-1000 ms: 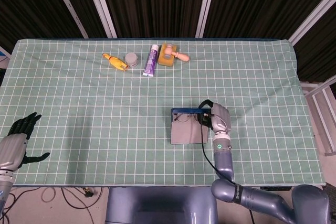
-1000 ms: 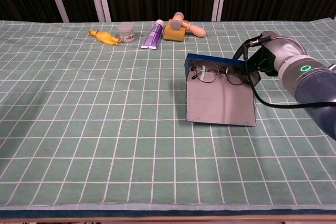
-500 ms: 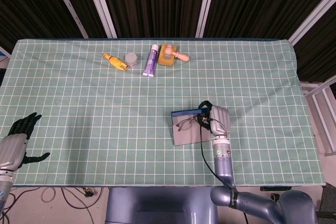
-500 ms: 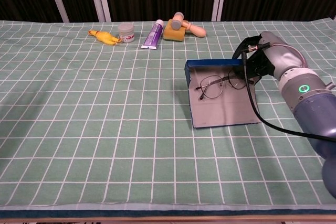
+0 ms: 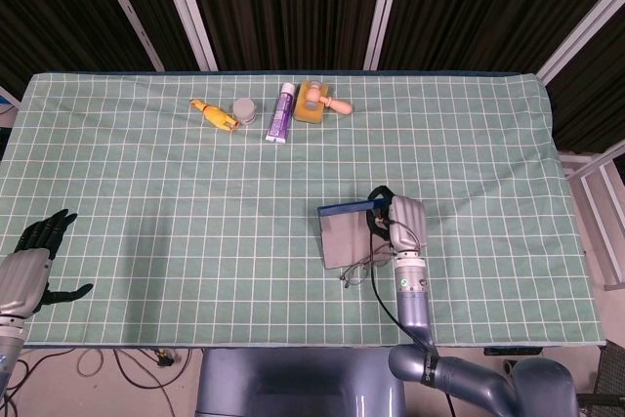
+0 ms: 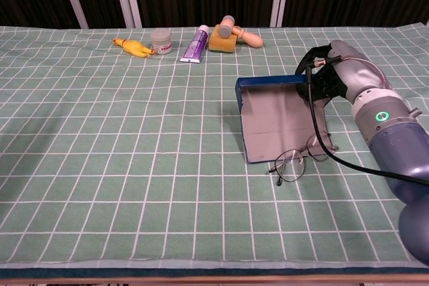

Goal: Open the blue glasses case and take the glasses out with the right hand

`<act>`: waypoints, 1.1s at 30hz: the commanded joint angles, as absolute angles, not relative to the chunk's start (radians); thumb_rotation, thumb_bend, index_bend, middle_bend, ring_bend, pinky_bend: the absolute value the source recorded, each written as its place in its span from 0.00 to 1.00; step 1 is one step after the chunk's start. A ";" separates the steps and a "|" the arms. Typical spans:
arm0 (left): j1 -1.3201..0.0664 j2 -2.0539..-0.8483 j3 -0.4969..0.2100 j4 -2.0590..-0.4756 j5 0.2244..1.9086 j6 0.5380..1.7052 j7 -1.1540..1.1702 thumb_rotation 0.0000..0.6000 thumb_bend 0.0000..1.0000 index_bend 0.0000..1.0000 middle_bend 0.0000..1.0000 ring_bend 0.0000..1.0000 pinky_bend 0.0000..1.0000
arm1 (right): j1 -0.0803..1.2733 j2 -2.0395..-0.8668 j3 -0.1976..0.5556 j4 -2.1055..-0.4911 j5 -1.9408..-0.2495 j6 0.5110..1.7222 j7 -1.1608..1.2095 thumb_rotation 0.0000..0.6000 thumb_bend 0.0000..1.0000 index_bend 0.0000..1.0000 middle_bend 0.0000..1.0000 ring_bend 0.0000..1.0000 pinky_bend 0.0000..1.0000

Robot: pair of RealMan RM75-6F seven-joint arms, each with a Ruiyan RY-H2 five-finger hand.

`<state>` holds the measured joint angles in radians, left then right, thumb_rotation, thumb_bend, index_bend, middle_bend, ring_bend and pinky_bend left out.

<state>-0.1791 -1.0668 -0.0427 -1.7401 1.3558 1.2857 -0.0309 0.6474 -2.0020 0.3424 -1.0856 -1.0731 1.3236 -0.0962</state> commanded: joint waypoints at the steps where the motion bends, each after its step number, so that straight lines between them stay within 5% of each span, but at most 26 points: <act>1: -0.179 -1.067 -0.043 -1.739 1.355 1.286 -0.032 1.00 0.00 0.00 0.00 0.00 0.00 | 0.661 -2.009 0.362 -1.074 -1.076 1.311 -0.102 1.00 0.51 0.57 0.94 1.00 1.00; 13: -0.182 -1.066 -0.049 -1.738 1.341 1.278 -0.036 1.00 0.00 0.00 0.00 0.00 0.00 | 0.812 -2.068 0.497 -0.922 -1.052 1.219 -0.136 1.00 0.51 0.56 0.93 1.00 1.00; 16: -0.183 -1.066 -0.049 -1.738 1.340 1.276 -0.038 1.00 0.00 0.00 0.00 0.00 0.00 | 0.855 -2.087 0.524 -0.864 -1.033 1.186 -0.160 1.00 0.45 0.35 0.92 1.00 1.00; 18: -0.183 -1.065 -0.048 -1.739 1.341 1.275 -0.039 1.00 0.00 0.00 0.00 0.00 0.00 | 0.882 -2.095 0.541 -0.834 -1.005 1.152 -0.203 1.00 0.38 0.10 0.91 1.00 0.99; 20: -0.183 -1.065 -0.048 -1.741 1.342 1.275 -0.040 1.00 0.00 0.00 0.00 0.00 0.00 | 0.899 -2.094 0.551 -0.830 -0.987 1.135 -0.244 1.00 0.31 0.00 0.91 1.00 0.99; 25: -0.182 -1.066 -0.044 -1.741 1.355 1.280 -0.036 1.00 0.00 0.00 0.00 0.00 0.00 | 0.885 -2.063 0.538 -0.893 -0.969 1.149 -0.340 1.00 0.20 0.00 0.89 1.00 0.98; 28: -0.179 -1.068 -0.041 -1.741 1.366 1.290 -0.032 1.00 0.00 0.00 0.00 0.00 0.00 | 0.847 -2.024 0.528 -0.987 -0.946 1.163 -0.390 1.00 0.25 0.00 0.87 0.98 0.95; 33: -0.173 -1.078 -0.038 -1.731 1.384 1.311 -0.019 1.00 0.00 0.00 0.00 0.00 0.00 | 0.726 -1.870 0.427 -1.265 -0.948 1.208 -0.518 1.00 0.26 0.00 0.68 0.83 0.73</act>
